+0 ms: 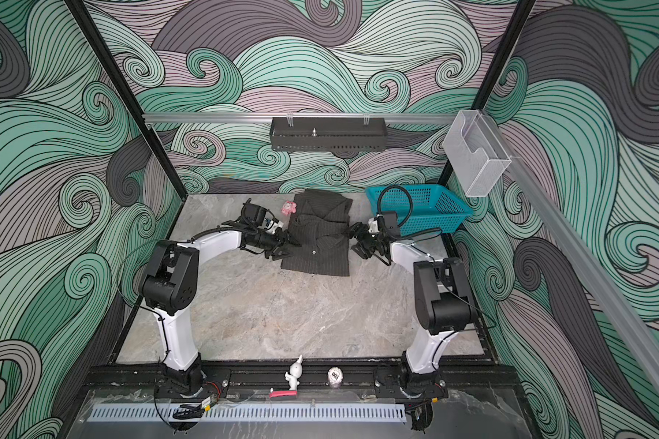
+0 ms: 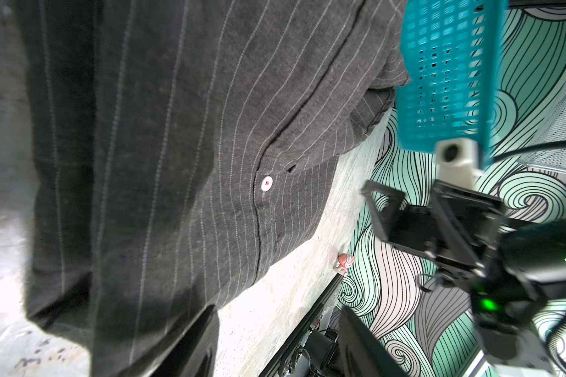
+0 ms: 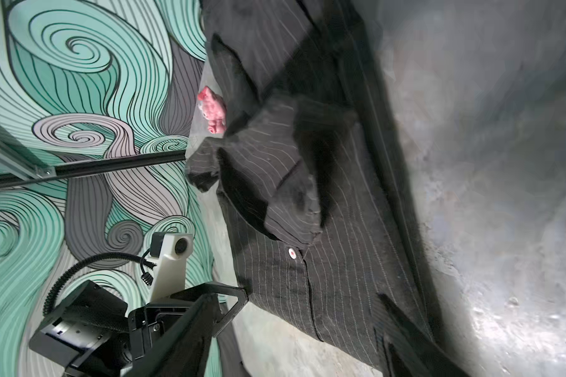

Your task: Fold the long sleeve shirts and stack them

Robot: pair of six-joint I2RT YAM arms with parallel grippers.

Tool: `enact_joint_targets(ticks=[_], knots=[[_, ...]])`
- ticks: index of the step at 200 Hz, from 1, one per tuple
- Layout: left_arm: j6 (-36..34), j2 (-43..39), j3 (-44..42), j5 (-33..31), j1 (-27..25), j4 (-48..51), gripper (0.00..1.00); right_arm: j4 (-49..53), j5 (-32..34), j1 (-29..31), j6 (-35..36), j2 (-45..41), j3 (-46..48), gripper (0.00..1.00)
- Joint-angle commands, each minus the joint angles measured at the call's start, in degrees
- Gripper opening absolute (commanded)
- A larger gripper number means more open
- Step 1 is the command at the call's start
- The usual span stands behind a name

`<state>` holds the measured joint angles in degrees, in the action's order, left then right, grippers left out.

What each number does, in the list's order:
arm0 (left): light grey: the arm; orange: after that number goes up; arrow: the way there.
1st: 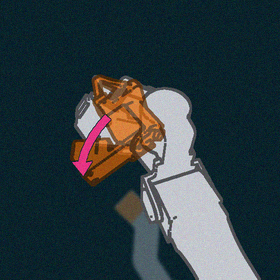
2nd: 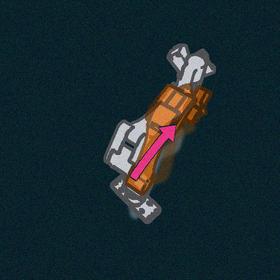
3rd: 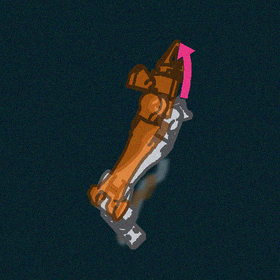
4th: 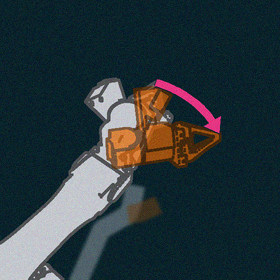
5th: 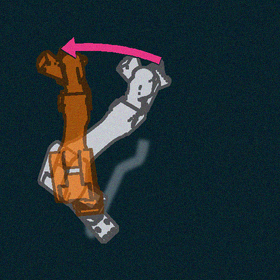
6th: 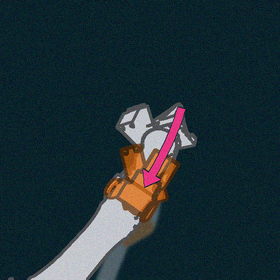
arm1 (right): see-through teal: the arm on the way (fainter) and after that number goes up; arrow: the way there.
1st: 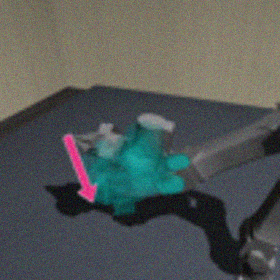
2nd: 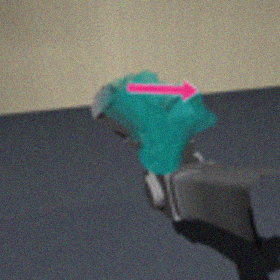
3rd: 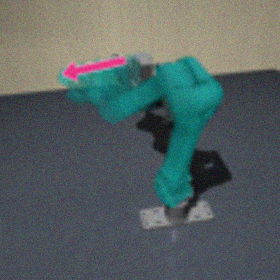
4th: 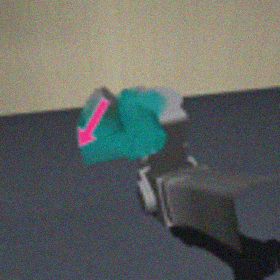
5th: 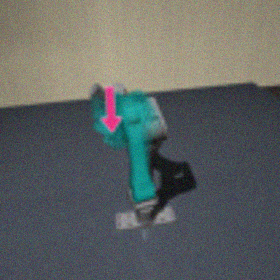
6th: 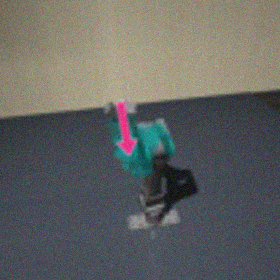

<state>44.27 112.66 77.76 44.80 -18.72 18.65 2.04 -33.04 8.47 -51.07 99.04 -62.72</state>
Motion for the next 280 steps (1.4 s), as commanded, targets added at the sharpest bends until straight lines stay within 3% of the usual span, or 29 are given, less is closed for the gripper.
enact_joint_targets(ticks=[1, 33, 67, 96, 119, 137, 147, 204, 247, 280], knots=[[-0.86, -2.09, -0.5, 0.59, 0.24, -0.63, 0.61, 5.8, 7.31, -0.09, 10.98, -3.95, -4.48, 0.78], [-0.94, -2.47, -0.76, 0.62, 0.26, -0.42, 0.61, 4.47, 8.56, -0.74, 10.15, -4.49, -1.81, 0.78], [-1.11, -2.56, -0.73, 0.73, 0.22, -0.16, 0.61, 1.17, 3.01, -0.29, 4.71, -2.63, 3.77, 0.75], [-0.98, -2.4, -0.81, 0.94, 0.24, -0.25, 0.6, 3.18, 4.36, 4.04, 8.77, -4.58, 3.97, 0.72], [-0.38, -2.03, -1.44, 1.4, -0.07, -1.28, 0.58, 5.34, 6.27, 8.21, 11.24, -3.55, 2.78, 0.66], [0.38, -1.21, -2.01, 1.51, -0.63, -2.22, 0.55, 5.06, 7.04, 10.01, 11.43, -1.28, 2.04, 0.5], [1.08, -0.7, -2.47, 1.83, -0.83, -3.35, 0.54, 5.07, 7.5, 10.63, 11.26, 0.45, 0.91, 0.47], [2.05, 0.72, -2.2, 1.84, -1.14, -4.6, 0.56, 6.21, 10.11, 10.95, 9.67, 12.14, -8.69, 0.67], [1.96, -0.03, -1.55, 2.03, -1.05, -4.11, 0.58, 4.62, 10.78, 10.96, 7.81, 18.68, -16.01, 0.65], [0.85, -1.94, -1.68, 1.93, -0.38, -2.45, 0.58, 0.41, 10.56, 10.62, 4.39, 20.02, -20.61, 0.55]])
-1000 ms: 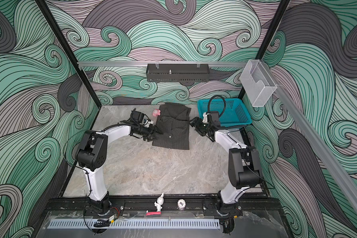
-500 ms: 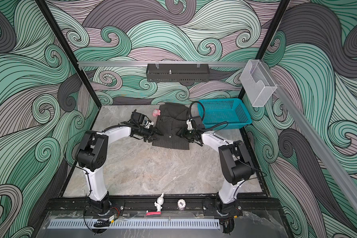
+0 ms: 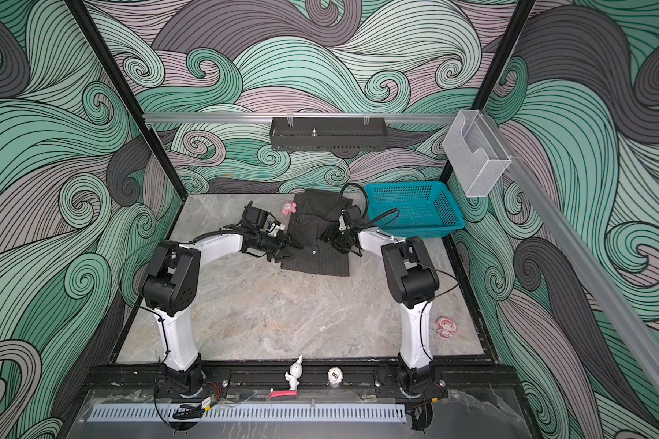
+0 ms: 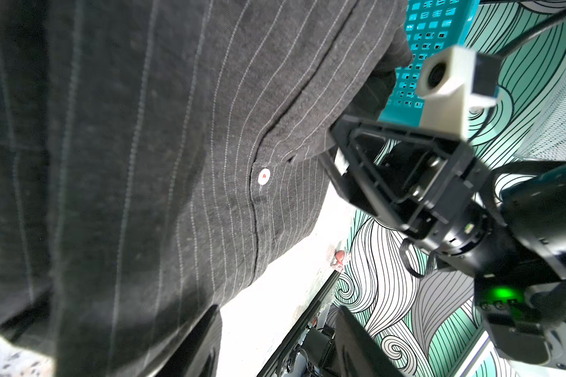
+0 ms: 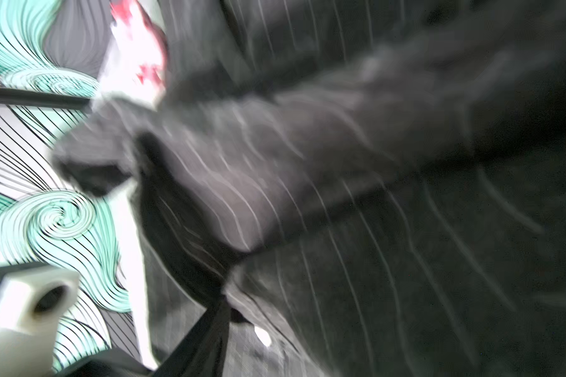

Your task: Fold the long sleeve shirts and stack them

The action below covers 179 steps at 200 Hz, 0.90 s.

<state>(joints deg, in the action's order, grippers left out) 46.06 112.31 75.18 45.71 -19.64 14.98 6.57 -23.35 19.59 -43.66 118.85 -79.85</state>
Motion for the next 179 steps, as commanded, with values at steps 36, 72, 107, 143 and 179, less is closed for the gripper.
enact_joint_targets(ticks=[36, 72, 107, 143, 179], knots=[[-1.5, -3.86, -0.53, 0.77, 1.56, 2.0, 0.58, -10.31, 0.55, -1.87, -10.33, 2.33, -8.69, 0.54], [-1.51, -5.28, -1.9, 0.58, 2.28, 2.24, 0.58, -6.92, 2.16, -3.55, -12.2, 7.44, -15.38, 0.58], [-2.03, -6.4, -1.56, -0.27, 3.72, 3.41, 0.59, -2.19, 3.62, -3.97, -6.39, 5.05, -13.65, 0.65], [-2.22, -4.6, 2.89, -1.78, 4.78, 4.96, 0.59, 3.21, 4.89, -3.95, -0.3, 1.14, -11.31, 0.72], [-1.95, 1.14, 10.58, -2.56, 4.83, 6.59, 0.57, 5.2, 4.36, -3.95, 3.15, 0.09, -9.94, 0.67]])
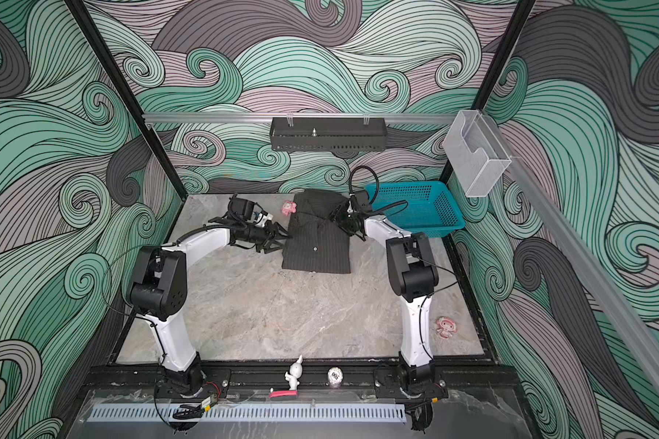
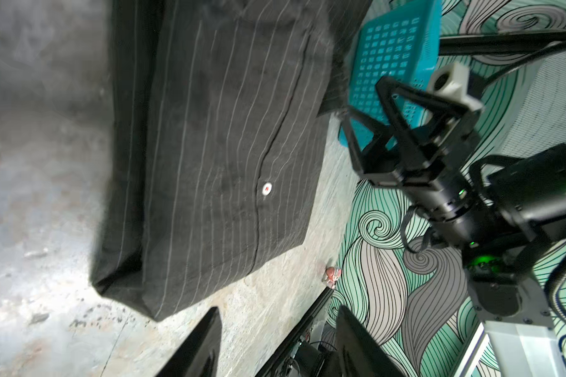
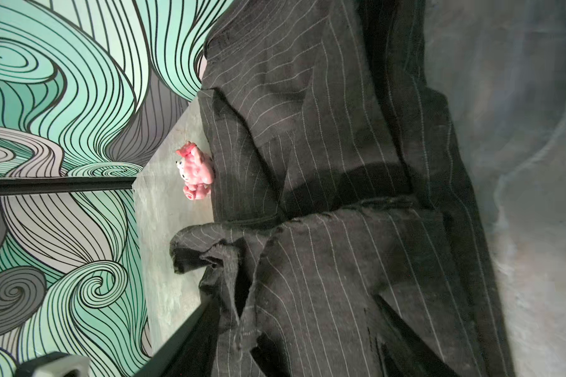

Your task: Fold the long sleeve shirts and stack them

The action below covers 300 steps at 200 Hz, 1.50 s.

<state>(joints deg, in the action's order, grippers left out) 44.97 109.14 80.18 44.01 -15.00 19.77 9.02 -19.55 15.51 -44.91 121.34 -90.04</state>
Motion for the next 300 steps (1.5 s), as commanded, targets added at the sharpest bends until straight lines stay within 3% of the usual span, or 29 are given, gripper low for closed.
enact_joint_targets(ticks=[1, 47, 83, 122, 163, 211, 274, 300], knots=[[-0.81, 4.58, 5.81, -0.85, 0.17, 1.87, 0.57, 2.8, 0.47, 0.14, 4.48, -2.37, 0.18, 0.66], [0.87, 11.64, 12.98, 0.97, -0.67, 1.68, 0.53, 8.26, -0.82, 0.8, 8.9, 0.83, -3.38, 0.43], [3.14, 4.96, 3.68, 2.53, -3.44, -3.05, 0.53, 13.7, -0.57, 1.85, 12.2, 2.85, -3.87, 0.33], [4.92, -0.9, -6.64, 1.03, -9.11, -6.98, 0.56, 21.37, 1.94, 3.34, 15.24, 6.7, -5.97, 0.3], [6.53, 3.83, -7.93, -1.5, -10.27, -10.07, 0.55, 25.3, 4.96, 3.93, 16.2, 6.82, -2.62, 0.27], [2.9, 6.1, -12.39, -3.59, -6.53, -7.28, 0.5, 21.96, 3.72, 8.0, 13.37, 0.09, 11.09, 0.25], [-8.77, -9.97, -19.66, -9.01, 2.73, 7.62, 0.53, 9.72, -1.04, 24.3, 0.19, -8.83, 26.48, 0.26], [-12.88, -16.7, -19.1, -9.63, 4.95, 13.94, 0.56, 12.71, 1.14, 27.42, 0.6, -15.82, 24.47, 0.39]])
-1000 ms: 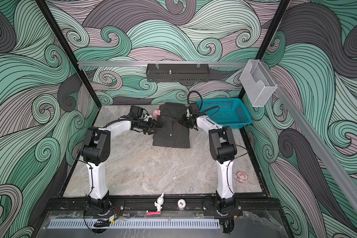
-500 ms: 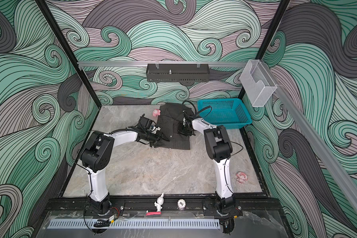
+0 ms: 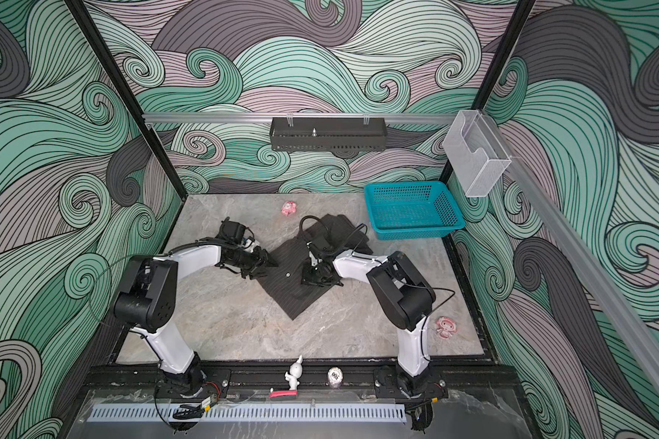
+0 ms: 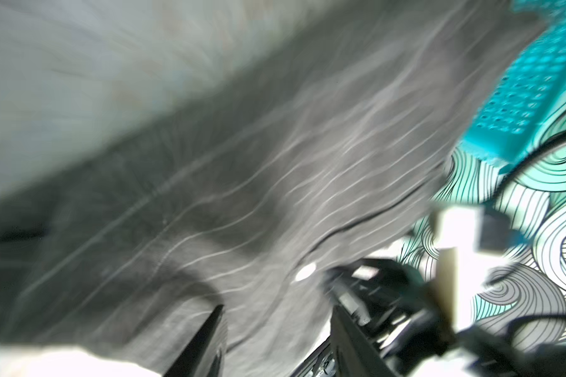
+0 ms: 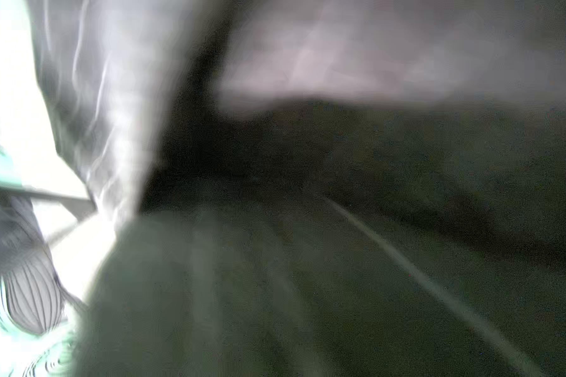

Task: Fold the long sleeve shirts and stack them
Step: 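Drag the folded shirt toward the robot with both grippers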

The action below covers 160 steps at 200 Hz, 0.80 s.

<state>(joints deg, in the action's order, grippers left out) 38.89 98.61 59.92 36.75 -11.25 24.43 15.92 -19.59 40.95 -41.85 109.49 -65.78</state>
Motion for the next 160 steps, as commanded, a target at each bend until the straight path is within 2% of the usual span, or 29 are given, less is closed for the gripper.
enact_joint_targets(ticks=[1, 21, 49, 73, 91, 115, 160], knots=[[-6.94, -6.37, 1.25, -2.38, 1.17, 9.57, 0.56, 6.23, 1.33, 1.96, -2.33, -4.22, 0.03, 0.4], [-7.13, -10.62, 1.22, -1.8, 0.39, 11.65, 0.57, 12.39, 5.87, 0.98, 1.54, -9.52, -3.78, 0.54], [-3.33, -12.86, -1.7, -2.04, -5.7, 9.09, 0.57, 16.86, 8.77, -3.79, 6.4, -12.95, -6.67, 0.58], [0.69, -10.05, -5.35, -2.4, -12.68, 3.46, 0.56, 17.59, 9.09, -9.63, 9.59, -10.92, -6.73, 0.55], [2.3, -7.32, -7.95, -2.43, -15.42, 0.14, 0.55, 17.74, 8.18, -13.36, 11.79, -7.56, -6.73, 0.52], [0.68, -5.55, -10.44, -3.26, -16.1, 0.62, 0.54, 17.95, 7.9, -15.9, 14.18, -3.71, -5.99, 0.48], [-9.54, -1.8, -10.13, -10.21, -14.56, 12.87, 0.54, 17.99, 8.01, -16.67, 15.94, -1.63, -1.14, 0.43]])
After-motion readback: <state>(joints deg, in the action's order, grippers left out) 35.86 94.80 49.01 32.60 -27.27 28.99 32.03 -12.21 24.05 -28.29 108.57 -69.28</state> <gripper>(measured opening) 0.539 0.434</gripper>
